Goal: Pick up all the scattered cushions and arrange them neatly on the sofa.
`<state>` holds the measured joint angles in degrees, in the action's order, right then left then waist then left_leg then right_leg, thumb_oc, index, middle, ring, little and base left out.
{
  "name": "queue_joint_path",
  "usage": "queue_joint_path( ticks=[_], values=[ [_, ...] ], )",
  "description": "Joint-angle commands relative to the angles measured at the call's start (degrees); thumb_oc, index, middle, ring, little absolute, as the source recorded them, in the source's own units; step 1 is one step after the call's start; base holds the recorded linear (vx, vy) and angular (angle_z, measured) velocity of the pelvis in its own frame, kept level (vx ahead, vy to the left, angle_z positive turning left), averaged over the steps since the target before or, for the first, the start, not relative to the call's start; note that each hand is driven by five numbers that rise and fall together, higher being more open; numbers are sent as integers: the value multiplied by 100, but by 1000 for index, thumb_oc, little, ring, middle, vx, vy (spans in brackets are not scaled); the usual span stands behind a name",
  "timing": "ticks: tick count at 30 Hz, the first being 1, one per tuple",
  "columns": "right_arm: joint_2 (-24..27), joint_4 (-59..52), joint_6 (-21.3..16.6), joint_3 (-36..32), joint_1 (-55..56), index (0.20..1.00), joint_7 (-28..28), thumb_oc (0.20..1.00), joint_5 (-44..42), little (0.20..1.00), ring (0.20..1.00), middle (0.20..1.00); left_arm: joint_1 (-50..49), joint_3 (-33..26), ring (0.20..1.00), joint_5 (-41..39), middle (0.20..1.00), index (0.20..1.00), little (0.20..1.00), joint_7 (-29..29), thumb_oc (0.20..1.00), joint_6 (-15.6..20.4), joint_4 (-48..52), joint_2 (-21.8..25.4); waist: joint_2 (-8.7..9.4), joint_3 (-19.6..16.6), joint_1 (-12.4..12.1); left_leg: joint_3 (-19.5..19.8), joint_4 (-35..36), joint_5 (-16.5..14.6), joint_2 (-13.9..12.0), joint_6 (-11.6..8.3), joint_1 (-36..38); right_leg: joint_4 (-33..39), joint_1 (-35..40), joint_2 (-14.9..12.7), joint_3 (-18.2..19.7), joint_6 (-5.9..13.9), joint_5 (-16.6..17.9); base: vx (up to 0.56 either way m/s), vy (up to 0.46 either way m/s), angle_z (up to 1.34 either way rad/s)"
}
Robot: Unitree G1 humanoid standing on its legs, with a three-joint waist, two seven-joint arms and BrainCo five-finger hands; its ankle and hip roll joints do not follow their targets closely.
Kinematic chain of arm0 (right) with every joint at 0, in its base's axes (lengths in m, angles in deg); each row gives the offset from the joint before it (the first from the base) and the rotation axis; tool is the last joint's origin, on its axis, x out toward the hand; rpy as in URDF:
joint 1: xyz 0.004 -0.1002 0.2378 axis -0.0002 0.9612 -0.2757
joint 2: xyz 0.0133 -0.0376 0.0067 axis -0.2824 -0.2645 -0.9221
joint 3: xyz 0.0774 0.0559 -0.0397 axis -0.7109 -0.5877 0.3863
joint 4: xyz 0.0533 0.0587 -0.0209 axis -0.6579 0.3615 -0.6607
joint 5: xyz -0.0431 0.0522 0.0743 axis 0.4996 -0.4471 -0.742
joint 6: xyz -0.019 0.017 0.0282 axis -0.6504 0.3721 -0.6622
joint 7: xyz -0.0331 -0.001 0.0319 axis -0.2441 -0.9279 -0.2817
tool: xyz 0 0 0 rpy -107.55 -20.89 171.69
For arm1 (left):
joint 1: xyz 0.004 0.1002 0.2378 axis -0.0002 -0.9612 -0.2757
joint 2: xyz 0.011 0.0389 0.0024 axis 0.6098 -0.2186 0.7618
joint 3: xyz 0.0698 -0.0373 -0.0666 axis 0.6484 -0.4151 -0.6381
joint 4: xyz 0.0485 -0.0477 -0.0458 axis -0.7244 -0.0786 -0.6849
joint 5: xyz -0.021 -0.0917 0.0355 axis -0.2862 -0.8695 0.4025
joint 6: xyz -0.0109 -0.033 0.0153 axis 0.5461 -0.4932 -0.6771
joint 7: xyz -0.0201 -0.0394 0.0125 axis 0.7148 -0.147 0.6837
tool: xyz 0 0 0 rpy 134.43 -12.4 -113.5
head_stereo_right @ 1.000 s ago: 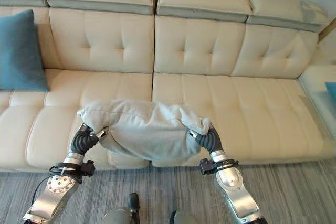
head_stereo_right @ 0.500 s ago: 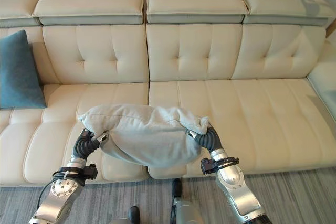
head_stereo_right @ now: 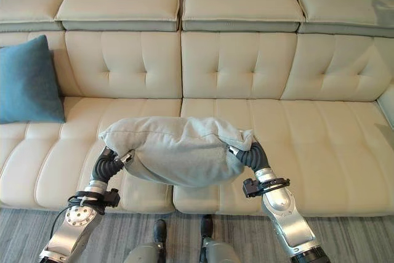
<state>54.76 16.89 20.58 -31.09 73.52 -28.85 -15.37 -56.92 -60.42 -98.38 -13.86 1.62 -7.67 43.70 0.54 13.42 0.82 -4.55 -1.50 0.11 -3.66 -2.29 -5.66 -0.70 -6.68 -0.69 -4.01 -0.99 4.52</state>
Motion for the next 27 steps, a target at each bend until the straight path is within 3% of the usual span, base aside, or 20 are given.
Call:
queue_joint_path(
  ticks=[1,10,13,14,15,17,21,22,23,27],
  values=[
    [-286,-731,-711,194,-695,200,97,200,-71,200,200,200,174,-92,200,294,200,200,200,71,200,535,701,232,233,-521,-54,-48,-116,-151,108,-55,180,-351,578,-262,146,498,-880,131,57,-17],
    [-411,-91,-758,250,-2085,200,-648,200,247,200,200,200,1389,-113,200,374,200,200,200,-697,200,654,319,352,270,-248,-253,-73,50,-110,167,5,-125,-292,150,-356,137,566,-759,-23,16,5],
    [-504,531,-761,467,-3118,200,-1025,200,320,200,200,200,2470,134,200,313,200,200,200,-1141,200,774,-232,407,284,-55,-341,-52,95,21,169,0,-559,-361,-363,-346,181,604,-620,-185,-20,8],
    [-417,1096,-721,593,-3830,200,-1279,200,375,200,200,200,3230,331,200,259,200,200,200,-1396,200,824,-669,488,283,4,-395,-37,163,124,182,-18,-760,-358,-588,-339,203,647,-512,-130,-10,7],
    [-413,1132,-737,591,-3876,200,-1283,200,371,200,200,200,3280,341,200,255,200,200,200,-1401,200,838,-704,488,284,17,-403,-40,165,130,181,-17,-777,-363,-610,-338,207,647,-509,-99,-14,2],
    [-244,2100,-677,813,-4866,200,-1566,200,310,200,200,200,4319,664,200,154,200,200,200,-1707,200,874,-1480,594,263,107,-467,-14,308,289,178,-58,-964,-324,-827,-342,236,721,-412,-38,-7,-4],
    [-81,2975,-623,1038,-5675,200,-1718,200,134,200,200,200,5191,981,200,-34,200,200,200,-1830,200,883,-2217,629,208,223,-514,28,498,459,175,-115,-1068,-269,-982,-350,230,770,-359,-30,-15,-9],
    [41,3412,-595,1088,-6085,1000,-1831,1000,42,1000,1000,1000,5608,1124,875,-160,875,875,875,-1848,875,870,-2602,663,145,293,-522,46,586,548,168,-152,-1150,-265,-1100,-362,222,779,-330,-30,-9,0],
    [45,3428,-600,1090,-6107,1000,-1830,1000,36,1000,1000,1000,5635,1129,1000,-168,1000,1000,1000,-1844,1000,878,-2622,662,144,300,-522,49,586,550,167,-153,-1159,-267,-1108,-362,219,779,-329,0,0,0],
    [395,3946,-509,1228,-6791,1000,-2021,1000,-31,1000,1000,1000,6295,1286,1000,-365,1000,1000,1000,-1841,1000,869,-3138,879,33,444,-494,132,638,632,188,-194,-1334,-268,-1308,-373,229,808,-296,-21,1,5]
  ],
)
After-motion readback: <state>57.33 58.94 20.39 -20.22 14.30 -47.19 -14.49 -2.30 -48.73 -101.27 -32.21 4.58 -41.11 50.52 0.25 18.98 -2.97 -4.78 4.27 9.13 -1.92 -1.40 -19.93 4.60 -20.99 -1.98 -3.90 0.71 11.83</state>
